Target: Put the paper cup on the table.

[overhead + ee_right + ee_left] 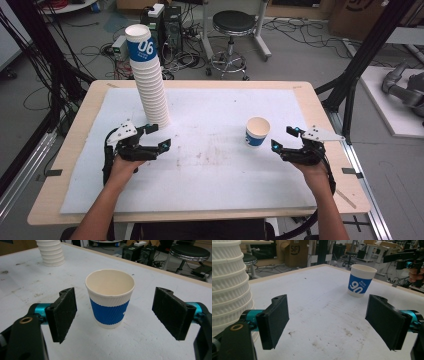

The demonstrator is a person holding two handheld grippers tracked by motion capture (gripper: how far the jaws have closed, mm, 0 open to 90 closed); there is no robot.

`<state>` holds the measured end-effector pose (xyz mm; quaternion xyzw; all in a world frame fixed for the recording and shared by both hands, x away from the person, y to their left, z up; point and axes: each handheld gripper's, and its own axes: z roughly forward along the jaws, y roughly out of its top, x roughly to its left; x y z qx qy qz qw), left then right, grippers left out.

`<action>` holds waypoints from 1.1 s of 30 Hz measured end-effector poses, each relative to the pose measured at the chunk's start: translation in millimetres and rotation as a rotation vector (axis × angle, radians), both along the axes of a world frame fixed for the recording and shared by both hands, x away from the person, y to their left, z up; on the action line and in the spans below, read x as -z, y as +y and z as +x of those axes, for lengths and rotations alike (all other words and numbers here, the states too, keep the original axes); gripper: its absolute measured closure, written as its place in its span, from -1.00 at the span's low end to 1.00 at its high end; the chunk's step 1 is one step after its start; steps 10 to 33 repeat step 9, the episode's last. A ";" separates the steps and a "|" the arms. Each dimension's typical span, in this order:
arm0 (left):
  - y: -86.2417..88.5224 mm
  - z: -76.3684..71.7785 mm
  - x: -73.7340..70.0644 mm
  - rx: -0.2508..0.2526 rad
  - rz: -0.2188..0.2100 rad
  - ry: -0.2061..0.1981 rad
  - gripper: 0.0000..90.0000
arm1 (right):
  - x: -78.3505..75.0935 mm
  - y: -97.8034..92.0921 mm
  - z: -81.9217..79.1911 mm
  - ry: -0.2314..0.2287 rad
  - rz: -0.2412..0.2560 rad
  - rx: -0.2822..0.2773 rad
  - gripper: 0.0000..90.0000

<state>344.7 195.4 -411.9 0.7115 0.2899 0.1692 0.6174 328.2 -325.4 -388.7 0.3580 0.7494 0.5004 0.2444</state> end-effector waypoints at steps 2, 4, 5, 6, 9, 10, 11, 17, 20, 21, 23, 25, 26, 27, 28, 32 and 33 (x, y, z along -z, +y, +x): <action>0.3 1.0 0.5 0.001 0.001 0.000 -0.59 | 0.0 -1.2 0.2 -0.004 0.003 0.001 -0.55; 1.1 1.9 1.0 -0.004 -0.004 0.000 -0.59 | 0.1 -1.9 0.2 -0.005 0.004 0.002 -0.55; 1.0 1.9 1.1 -0.006 -0.008 0.003 -0.59 | 0.2 -2.5 0.4 -0.007 0.004 0.005 -0.55; 1.2 2.4 1.4 -0.007 -0.006 0.003 -0.59 | 0.1 -2.7 0.4 -0.004 0.005 0.006 -0.55; 0.9 3.5 2.5 -0.006 0.001 0.007 -0.59 | 0.2 -3.4 1.4 -0.003 0.010 0.007 -0.55; 0.9 3.5 2.5 -0.006 0.001 0.007 -0.59 | 0.2 -3.4 1.4 -0.003 0.010 0.007 -0.55; 0.9 3.5 2.5 -0.006 0.001 0.007 -0.59 | 0.2 -3.4 1.4 -0.003 0.010 0.007 -0.55; 0.9 3.5 2.5 -0.006 0.001 0.007 -0.59 | 0.2 -3.4 1.4 -0.003 0.010 0.007 -0.55; 0.9 3.5 2.5 -0.006 0.001 0.007 -0.59 | 0.2 -3.4 1.4 -0.003 0.010 0.007 -0.55; 0.9 3.5 2.5 -0.006 0.001 0.007 -0.59 | 0.2 -3.4 1.4 -0.003 0.010 0.007 -0.55; 0.9 3.5 2.5 -0.006 0.001 0.007 -0.59 | 0.2 -3.4 1.4 -0.003 0.010 0.007 -0.55; 0.9 3.5 2.5 -0.006 0.001 0.007 -0.59 | 0.2 -3.4 1.4 -0.003 0.010 0.007 -0.55; 0.9 3.5 2.5 -0.006 0.001 0.007 -0.59 | 0.2 -3.4 1.4 -0.003 0.010 0.007 -0.55; 0.9 3.5 2.5 -0.006 0.001 0.007 -0.59 | 0.2 -3.4 1.4 -0.003 0.010 0.007 -0.55; 0.9 3.5 2.5 -0.006 0.001 0.007 -0.59 | 0.2 -3.4 1.4 -0.003 0.010 0.007 -0.55; 0.9 3.5 2.5 -0.006 0.001 0.007 -0.59 | 0.2 -3.4 1.4 -0.003 0.010 0.007 -0.55; 0.9 3.5 2.5 -0.006 0.001 0.007 -0.59 | 0.2 -3.4 1.4 -0.003 0.010 0.007 -0.55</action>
